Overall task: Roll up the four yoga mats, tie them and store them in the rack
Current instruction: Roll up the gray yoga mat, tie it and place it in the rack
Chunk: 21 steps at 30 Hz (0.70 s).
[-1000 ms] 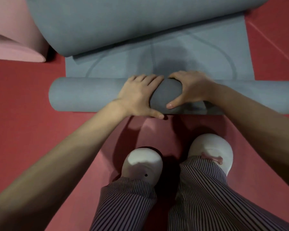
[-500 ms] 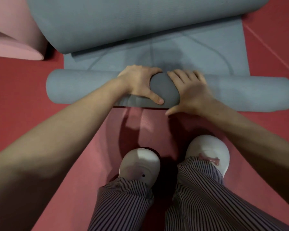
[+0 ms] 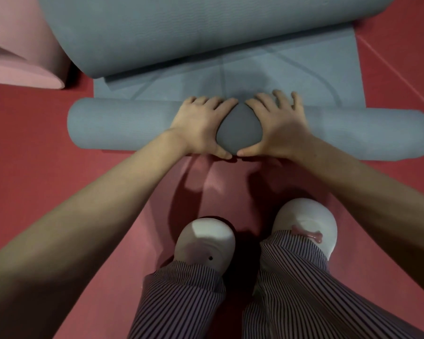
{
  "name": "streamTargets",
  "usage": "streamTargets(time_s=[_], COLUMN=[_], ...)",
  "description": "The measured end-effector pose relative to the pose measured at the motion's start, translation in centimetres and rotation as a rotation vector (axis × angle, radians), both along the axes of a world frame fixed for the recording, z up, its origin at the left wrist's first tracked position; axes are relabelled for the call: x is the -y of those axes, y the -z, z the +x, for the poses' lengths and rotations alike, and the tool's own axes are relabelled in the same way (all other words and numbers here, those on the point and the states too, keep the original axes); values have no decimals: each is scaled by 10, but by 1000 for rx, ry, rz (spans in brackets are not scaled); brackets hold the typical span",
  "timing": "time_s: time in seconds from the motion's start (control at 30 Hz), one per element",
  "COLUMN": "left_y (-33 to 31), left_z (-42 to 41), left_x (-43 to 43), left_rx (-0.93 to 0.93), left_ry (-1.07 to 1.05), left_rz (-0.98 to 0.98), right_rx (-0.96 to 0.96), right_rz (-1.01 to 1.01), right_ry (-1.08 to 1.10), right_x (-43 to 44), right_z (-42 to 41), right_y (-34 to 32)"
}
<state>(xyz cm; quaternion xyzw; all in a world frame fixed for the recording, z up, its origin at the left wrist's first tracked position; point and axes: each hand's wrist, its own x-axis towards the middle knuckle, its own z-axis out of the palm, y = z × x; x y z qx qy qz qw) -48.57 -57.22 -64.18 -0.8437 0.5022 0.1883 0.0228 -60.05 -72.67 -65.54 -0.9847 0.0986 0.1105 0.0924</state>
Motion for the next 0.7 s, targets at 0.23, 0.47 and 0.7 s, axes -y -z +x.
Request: streamTargets(time_s=[0.23,0.47,0.7], left_y=[-6,-15,-3], left_z=[14,9,-14], left_x=[15,17,-6], left_rx=[-72,-215,-673], left_ry=[-30,-85,-132], left_rz=[62,106,303], right_rx=[-159,-307,-647], right_rz=[18,137,530], right_ry=[12,-58,-14], right_x=[7,11,0], right_z=[18,27,-2], right_y=[-10,-26,-17])
